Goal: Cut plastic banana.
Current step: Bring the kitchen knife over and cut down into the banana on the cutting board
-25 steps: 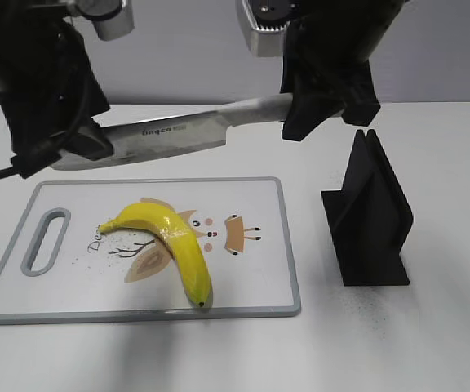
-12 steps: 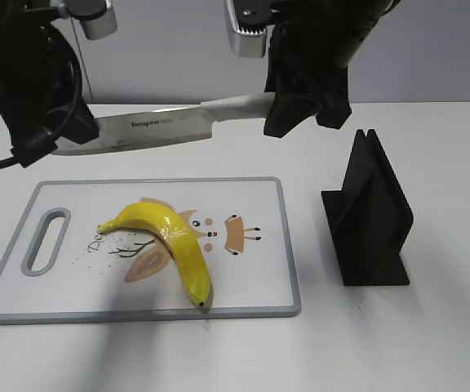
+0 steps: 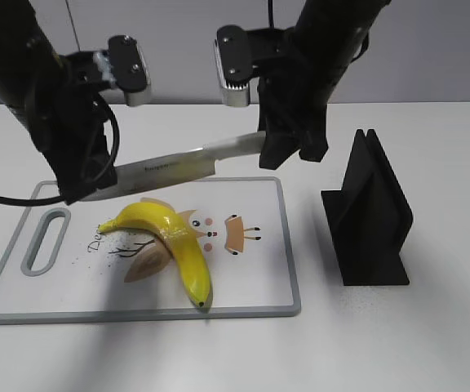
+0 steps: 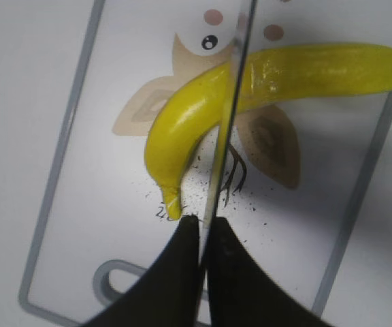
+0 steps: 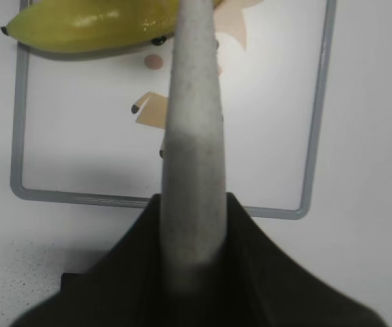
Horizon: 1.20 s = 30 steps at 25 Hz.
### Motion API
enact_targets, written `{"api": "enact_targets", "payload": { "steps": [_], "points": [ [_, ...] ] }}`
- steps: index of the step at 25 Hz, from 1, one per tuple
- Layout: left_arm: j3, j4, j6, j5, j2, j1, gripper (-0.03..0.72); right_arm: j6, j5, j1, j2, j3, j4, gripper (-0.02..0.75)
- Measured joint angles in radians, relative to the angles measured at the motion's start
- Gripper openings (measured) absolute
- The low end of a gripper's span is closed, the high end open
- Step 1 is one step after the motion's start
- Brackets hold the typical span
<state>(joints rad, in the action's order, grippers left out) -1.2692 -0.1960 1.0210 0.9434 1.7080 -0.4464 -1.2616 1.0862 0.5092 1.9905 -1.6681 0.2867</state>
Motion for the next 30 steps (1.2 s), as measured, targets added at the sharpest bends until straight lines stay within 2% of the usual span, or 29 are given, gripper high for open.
{"api": "enact_targets", "payload": {
  "steps": [7, 12, 20, 30],
  "points": [
    [0.124, -0.038, 0.007, -0.198, 0.157, 0.001, 0.014, 0.038, -0.011, -0.002, 0.199, -0.001, -0.011, 0.162],
    [0.114, -0.076, 0.017, -0.235, 0.194, 0.001, 0.018, 0.035, -0.011, -0.008, 0.272, -0.013, -0.040, 0.167],
    [0.063, -0.072, 0.017, -0.147, 0.191, 0.001, 0.018, 0.041, 0.003, -0.007, 0.249, -0.014, -0.042, 0.165],
    [-0.102, -0.060, 0.013, 0.163, 0.013, 0.000, 0.016, 0.076, 0.119, -0.002, 0.020, -0.022, -0.012, 0.162]
  ]
}}
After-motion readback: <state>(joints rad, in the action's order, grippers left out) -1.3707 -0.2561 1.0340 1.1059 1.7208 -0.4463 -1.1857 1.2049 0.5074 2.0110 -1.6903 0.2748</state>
